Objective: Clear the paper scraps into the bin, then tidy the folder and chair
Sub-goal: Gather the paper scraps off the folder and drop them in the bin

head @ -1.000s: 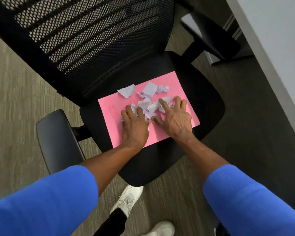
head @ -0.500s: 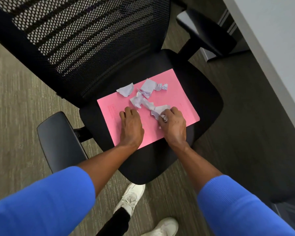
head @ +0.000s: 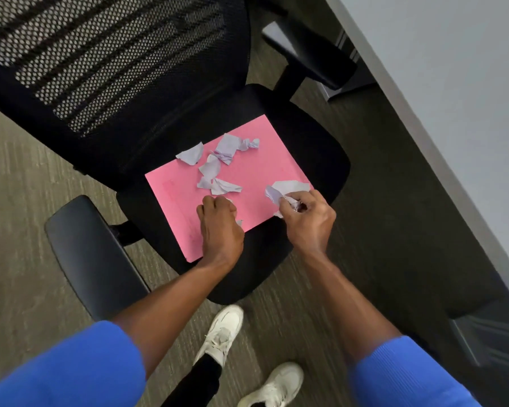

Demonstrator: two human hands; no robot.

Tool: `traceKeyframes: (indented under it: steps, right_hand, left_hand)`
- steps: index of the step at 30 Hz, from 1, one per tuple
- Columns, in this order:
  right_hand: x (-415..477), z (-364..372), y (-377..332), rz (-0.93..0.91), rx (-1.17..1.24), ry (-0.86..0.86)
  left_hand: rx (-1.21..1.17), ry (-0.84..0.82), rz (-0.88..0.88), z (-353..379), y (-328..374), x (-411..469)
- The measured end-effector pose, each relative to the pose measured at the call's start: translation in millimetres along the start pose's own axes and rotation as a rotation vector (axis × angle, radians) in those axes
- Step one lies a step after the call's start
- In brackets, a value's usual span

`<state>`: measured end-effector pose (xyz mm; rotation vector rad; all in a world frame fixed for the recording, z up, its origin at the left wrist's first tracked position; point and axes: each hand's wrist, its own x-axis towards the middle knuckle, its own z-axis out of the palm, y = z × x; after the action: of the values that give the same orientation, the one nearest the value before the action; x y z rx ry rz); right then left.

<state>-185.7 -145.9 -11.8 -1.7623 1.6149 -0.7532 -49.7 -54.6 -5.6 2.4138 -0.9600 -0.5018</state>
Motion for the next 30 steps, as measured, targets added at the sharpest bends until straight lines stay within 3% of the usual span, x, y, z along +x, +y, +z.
traceKeyframes:
  steps: [12,18,22,24,27,30]
  right_hand:
    - [-101.0,-106.8,99.3,0.360,0.046,0.174]
    - [-162.8,-148.2,179.6,0.632,0.076,0.260]
    - [-204.8,-167.3,237.5,0.642,0.158,0.388]
    - [-225.7,-179.5,265.4,0.707,0.143,0.386]
    - [-251.3,-197.7,302.2,0.718,0.085,0.414]
    - [-270.6,-215.5,332.5,0.705,0.025,0.462]
  left_hand:
    - [-0.099,-0.132,0.257,80.2,62.0,-111.9]
    - [-0.154,-0.297,0.192,145.3,85.4,-197.6]
    - [-0.056,-0.462,0.142,192.1,94.3,-250.5]
    - [0.062,-0.537,0.214,219.0,96.4,-274.2]
    - [-0.156,-0.536,0.071,246.6,112.6,-313.4]
    - [-0.094,-0.678,0.161,278.2,117.8,-331.0]
